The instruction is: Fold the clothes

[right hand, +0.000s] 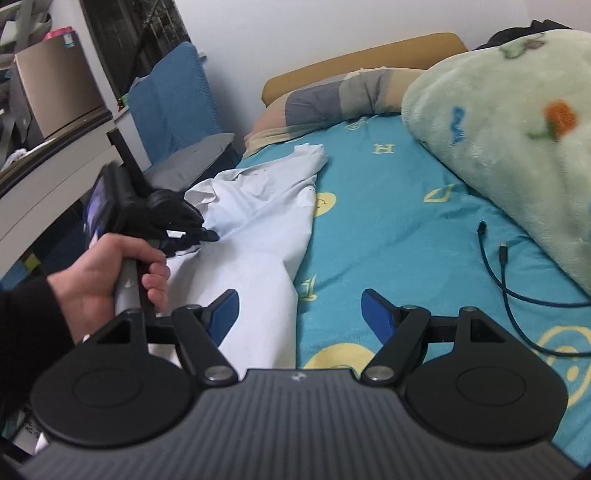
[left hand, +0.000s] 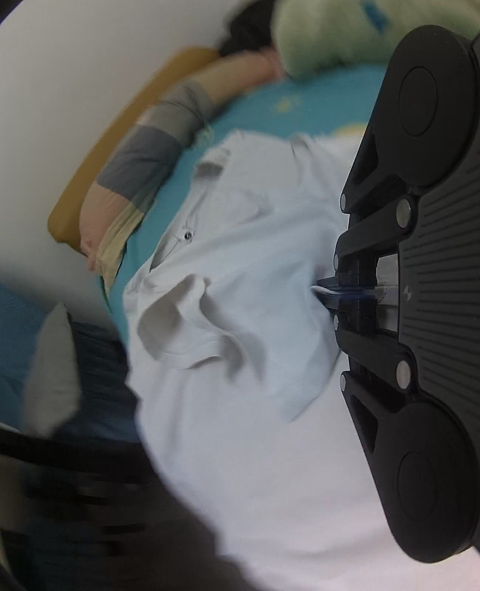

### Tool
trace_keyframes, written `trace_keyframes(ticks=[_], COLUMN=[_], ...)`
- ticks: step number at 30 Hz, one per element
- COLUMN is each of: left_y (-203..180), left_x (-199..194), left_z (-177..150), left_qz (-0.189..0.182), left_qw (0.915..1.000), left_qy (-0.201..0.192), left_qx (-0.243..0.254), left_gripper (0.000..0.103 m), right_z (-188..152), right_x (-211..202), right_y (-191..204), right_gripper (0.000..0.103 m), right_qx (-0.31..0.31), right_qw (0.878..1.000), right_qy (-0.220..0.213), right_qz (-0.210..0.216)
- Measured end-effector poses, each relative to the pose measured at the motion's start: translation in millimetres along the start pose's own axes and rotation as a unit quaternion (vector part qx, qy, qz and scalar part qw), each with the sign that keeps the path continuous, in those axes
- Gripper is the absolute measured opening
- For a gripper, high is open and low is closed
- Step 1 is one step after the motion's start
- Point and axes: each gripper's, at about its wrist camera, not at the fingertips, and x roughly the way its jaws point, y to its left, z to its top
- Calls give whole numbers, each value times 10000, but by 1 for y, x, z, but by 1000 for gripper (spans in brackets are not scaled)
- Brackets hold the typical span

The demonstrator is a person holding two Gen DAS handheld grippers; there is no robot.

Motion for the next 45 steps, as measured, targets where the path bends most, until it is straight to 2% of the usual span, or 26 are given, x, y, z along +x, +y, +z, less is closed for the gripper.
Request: trace_keyframes(ticks=[3,5,7,9,12,16,20,24,27,30,35,40,45], left_y=[-4,-3,-3,-7,-18,-35,-50,-62,-68,-78,-98,-88,-53], left_x=[-3,-10,-26,-53,-106,-179,-247,-313,-361,-401,-447,-466,-456], left_z=[-2,-7,-14,-26,-52,-91,-124,-136,-131,-122,-111,-109,-112], left_qz=[-23,-173,-322,-347,-354,-385,-461,-515,-805,-1052,-906,-683,-683], left_qw=[9997,9994,9989,9982,9960,9907,9864,9826,9862,9875,9863,9889,9893], left_qy=[-15,123,239,251,288,297,259,-83,-228,-219,-298,-491,-643], left_qx=[248,279,248,409,770,1269,1556,1780,1432,1156,1348,1222,1115], left_gripper=[4,15,40,55,64,84,84,84,85,85,96,99,99], right_z=[1,1,2,3,6,7,18,42,68,106,157,167,165], right_x=[5,7,7,4,-10,-47,-93,-153,-199,-242,-289,-296,-259], right_y=[-3,-5,-5,-5,2,18,34,40,60,84,125,139,149], right_gripper=[75,75,75,75,75,75,75,75,76,74,74,74,74], right_qx=[-19,20,17,-15,52,-30,-190,3,-334,-576,-899,-894,-948], right_qw=[10000,10000,10000,10000,9999,9996,9994,9992,9978,9968,9937,9923,9929], right_qy=[-25,-7,-24,-69,-34,-31,-164,-362,-554,-528,-558,-552,-214], right_qz=[15,6,-14,-30,129,286,252,185,-148,-153,-375,-652,-687])
